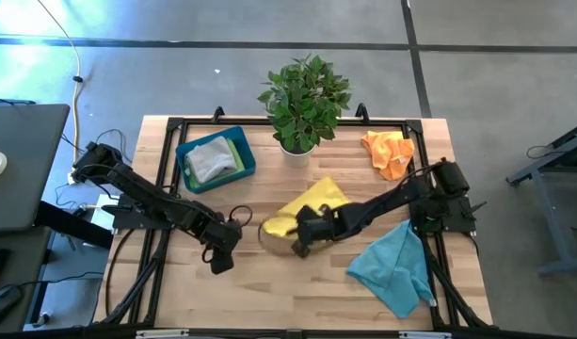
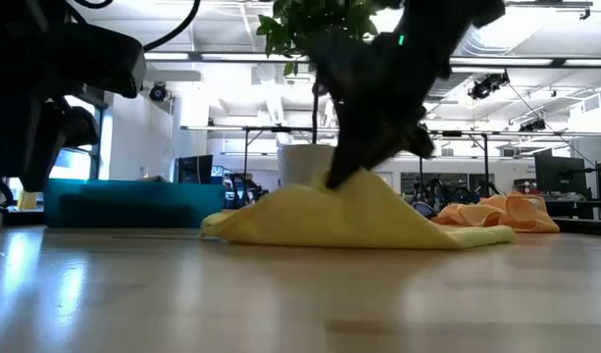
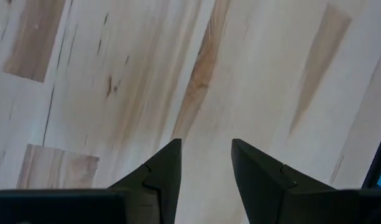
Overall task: Fold microfiber towels
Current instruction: Fold the yellow towel
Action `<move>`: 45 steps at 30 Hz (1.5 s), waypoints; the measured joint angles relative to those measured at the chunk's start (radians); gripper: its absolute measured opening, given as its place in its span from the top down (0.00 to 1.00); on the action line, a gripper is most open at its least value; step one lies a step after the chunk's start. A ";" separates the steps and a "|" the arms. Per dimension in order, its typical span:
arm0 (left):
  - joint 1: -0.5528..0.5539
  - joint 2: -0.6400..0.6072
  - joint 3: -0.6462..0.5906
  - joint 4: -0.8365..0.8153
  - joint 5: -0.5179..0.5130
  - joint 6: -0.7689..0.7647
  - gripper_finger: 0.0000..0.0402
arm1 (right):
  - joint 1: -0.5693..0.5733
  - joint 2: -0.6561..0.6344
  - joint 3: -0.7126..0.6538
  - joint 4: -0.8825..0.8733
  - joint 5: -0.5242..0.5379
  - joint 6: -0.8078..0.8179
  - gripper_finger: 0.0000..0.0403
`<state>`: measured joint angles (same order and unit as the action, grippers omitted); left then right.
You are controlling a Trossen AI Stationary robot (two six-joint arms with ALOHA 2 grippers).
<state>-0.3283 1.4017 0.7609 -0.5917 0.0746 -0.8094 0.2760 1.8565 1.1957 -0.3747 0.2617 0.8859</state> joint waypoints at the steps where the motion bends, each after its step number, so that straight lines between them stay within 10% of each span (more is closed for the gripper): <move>1: 0.003 0.000 0.000 0.008 0.000 -0.004 0.67 | -0.011 -0.001 0.000 -0.033 0.015 0.047 1.00; 45: 0.067 0.000 0.000 0.127 -0.038 -0.017 0.67 | -0.135 -0.197 0.000 -0.896 0.340 0.640 1.00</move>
<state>-0.2615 1.4021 0.7609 -0.4652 0.0368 -0.8266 0.1411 1.6597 1.1961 -1.2712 0.6017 1.5255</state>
